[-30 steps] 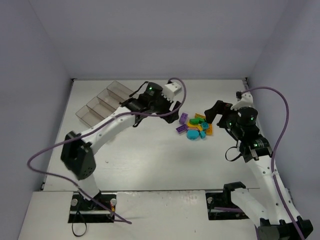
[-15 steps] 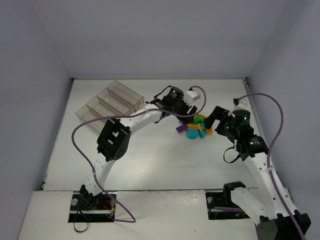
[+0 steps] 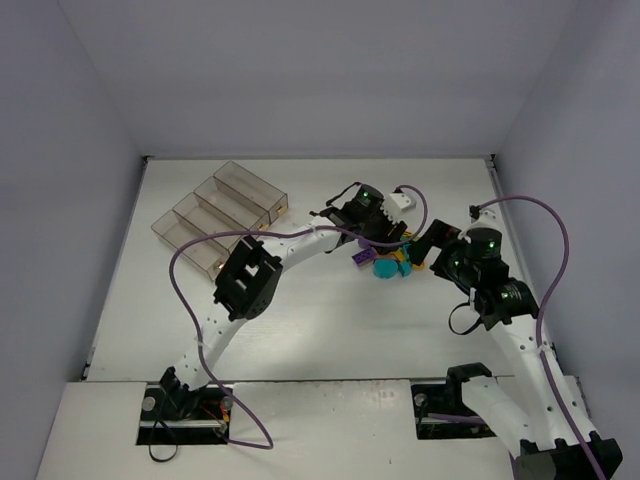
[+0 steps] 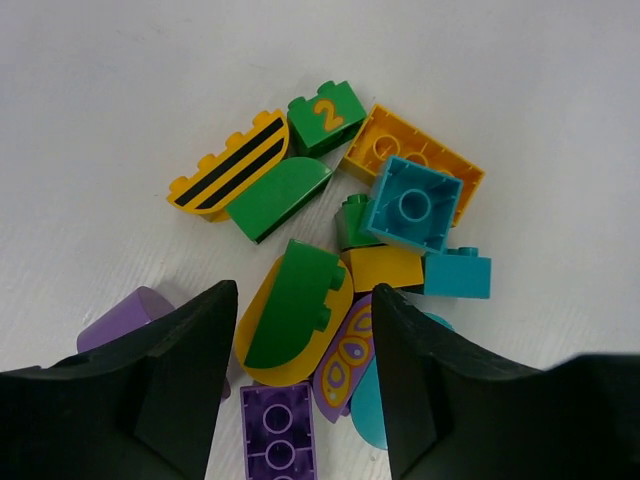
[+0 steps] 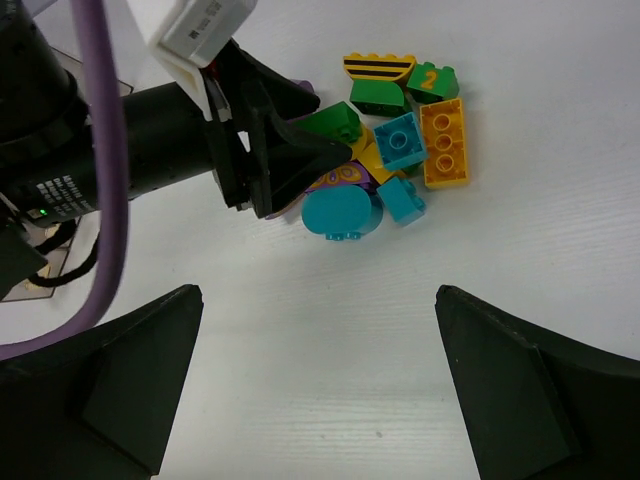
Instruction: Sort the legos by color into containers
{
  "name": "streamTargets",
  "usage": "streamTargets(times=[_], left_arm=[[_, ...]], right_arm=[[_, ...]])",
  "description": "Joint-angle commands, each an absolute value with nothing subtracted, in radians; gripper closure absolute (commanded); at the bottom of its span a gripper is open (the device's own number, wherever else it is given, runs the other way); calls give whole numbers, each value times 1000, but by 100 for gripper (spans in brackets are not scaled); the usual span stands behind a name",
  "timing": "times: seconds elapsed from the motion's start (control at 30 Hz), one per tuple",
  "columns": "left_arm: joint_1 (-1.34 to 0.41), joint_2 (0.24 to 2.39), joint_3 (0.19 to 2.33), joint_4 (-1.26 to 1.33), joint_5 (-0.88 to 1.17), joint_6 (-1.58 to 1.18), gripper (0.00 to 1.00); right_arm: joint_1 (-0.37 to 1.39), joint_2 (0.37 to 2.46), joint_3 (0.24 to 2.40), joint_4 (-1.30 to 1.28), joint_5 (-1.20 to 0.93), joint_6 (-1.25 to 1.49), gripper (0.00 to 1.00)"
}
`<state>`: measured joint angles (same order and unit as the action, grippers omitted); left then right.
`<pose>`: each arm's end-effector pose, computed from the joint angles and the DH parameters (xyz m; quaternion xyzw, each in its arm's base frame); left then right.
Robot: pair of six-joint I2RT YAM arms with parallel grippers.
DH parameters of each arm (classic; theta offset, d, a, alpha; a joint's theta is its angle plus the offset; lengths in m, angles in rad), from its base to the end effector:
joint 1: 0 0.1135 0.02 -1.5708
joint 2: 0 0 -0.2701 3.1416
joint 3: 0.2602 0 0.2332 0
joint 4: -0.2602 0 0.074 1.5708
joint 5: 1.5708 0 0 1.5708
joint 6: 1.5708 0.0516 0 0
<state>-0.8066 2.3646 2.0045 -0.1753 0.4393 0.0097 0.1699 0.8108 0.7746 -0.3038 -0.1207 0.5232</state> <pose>0.3636 -0.4111 0.2180 0.4356 0.7356 -0.3619 0.3717 0.1757 0.0364 0.3193 0.1090 0.8085 0.2420 0.5252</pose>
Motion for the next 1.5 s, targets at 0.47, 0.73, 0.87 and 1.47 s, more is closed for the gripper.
streamTargets(times=[0.47, 0.73, 0.87, 1.47], left_arm=[[-804, 2154, 1935, -29, 228, 17, 94], [-657, 1786, 1672, -162, -167, -231, 95], [-487, 1676, 1539, -276, -236, -405, 95], [-32, 1462, 1157, -408, -313, -557, 88]], right_arm=[[160, 790, 759, -288, -126, 522, 1], [161, 864, 802, -287, -95, 468, 2], [161, 900, 816, -287, -84, 450, 2], [161, 922, 796, -262, -84, 430, 2]])
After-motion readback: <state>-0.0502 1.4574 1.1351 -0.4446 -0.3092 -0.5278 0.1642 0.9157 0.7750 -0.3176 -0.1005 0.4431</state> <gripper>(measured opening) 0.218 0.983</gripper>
